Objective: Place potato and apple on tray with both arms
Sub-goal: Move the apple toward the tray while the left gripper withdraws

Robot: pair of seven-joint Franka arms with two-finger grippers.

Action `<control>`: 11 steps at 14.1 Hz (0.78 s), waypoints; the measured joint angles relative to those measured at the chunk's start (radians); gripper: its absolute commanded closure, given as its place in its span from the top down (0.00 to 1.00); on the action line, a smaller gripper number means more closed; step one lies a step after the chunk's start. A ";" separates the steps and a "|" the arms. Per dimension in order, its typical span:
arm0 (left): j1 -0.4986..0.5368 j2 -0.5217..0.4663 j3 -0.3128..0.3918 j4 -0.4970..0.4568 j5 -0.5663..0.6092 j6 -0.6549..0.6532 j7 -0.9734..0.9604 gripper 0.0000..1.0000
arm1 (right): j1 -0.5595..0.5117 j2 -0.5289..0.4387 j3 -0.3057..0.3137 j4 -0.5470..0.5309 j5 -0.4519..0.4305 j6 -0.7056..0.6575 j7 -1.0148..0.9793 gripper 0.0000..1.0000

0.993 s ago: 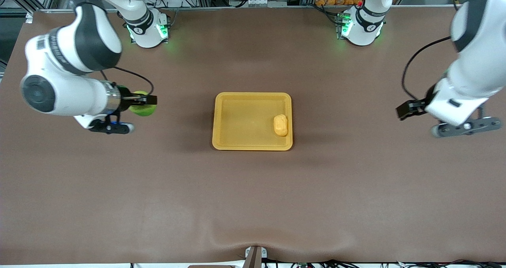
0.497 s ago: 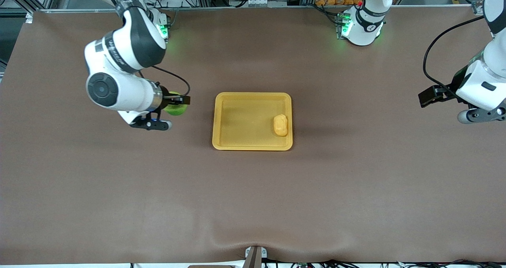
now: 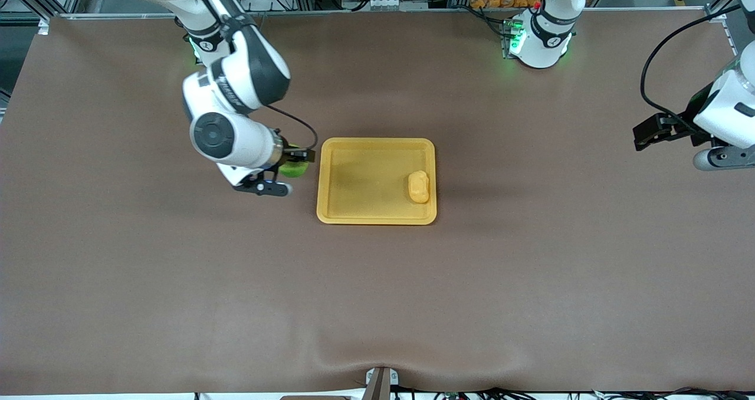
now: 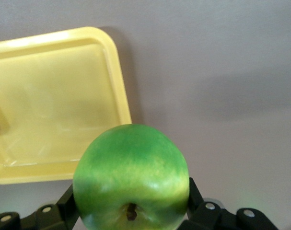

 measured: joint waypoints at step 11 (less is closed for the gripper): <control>-0.247 -0.152 0.290 -0.133 -0.087 -0.037 0.095 1.00 | 0.111 0.140 0.000 0.000 0.001 0.222 0.028 0.00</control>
